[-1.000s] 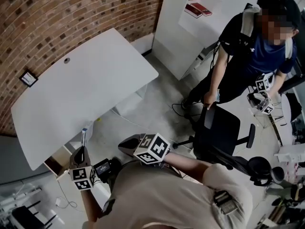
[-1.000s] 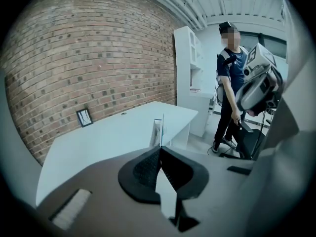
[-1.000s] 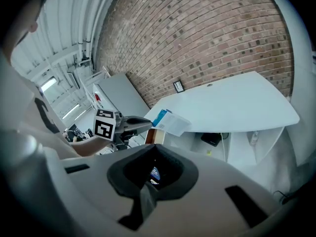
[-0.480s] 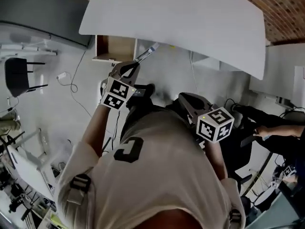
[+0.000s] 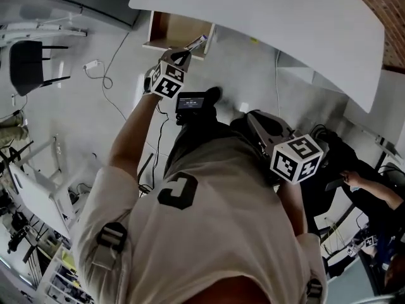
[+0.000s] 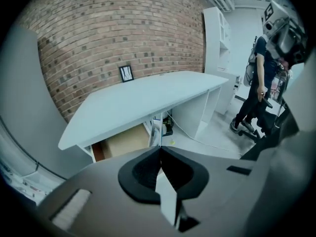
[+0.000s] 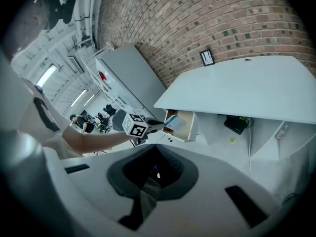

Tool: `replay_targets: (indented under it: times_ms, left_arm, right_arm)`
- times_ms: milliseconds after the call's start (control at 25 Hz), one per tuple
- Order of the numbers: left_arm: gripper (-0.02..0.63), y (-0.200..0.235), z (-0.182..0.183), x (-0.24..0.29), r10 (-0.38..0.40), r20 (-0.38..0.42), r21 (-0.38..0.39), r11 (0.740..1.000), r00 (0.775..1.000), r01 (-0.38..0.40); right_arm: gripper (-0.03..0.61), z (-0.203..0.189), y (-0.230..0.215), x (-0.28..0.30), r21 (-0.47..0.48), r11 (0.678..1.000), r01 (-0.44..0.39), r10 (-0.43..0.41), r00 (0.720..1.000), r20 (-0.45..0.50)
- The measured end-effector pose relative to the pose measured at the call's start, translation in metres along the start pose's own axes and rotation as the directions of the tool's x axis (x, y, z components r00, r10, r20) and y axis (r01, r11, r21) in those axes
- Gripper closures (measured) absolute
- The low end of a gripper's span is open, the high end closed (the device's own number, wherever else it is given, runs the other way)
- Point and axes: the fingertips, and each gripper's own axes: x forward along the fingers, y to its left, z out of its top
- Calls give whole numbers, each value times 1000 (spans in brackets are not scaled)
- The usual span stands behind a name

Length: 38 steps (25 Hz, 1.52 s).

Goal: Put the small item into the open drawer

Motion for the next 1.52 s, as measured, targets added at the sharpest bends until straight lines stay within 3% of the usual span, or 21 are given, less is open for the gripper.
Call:
replay_targets:
  times_ms: [200, 600, 920, 1520]
  left_arm:
    - [609, 9, -25, 45, 5, -69, -44, 999, 998, -8]
    - [607, -7, -59, 106, -65, -171, -111, 993, 983, 46]
    - [607, -11, -85, 135, -87, -226, -92, 993, 970, 68]
    - [603, -18, -96, 144, -117, -262, -58, 993, 958, 105]
  right_arm:
    - [577, -7, 3, 11, 14, 1000, 9, -9, 999, -35]
    - [577, -13, -2, 23, 23, 999, 48, -46, 994, -95]
    - [577, -26, -13, 23, 83, 992, 99, -89, 989, -119]
    - [577, -27, -10, 31, 74, 992, 104, -93, 986, -141]
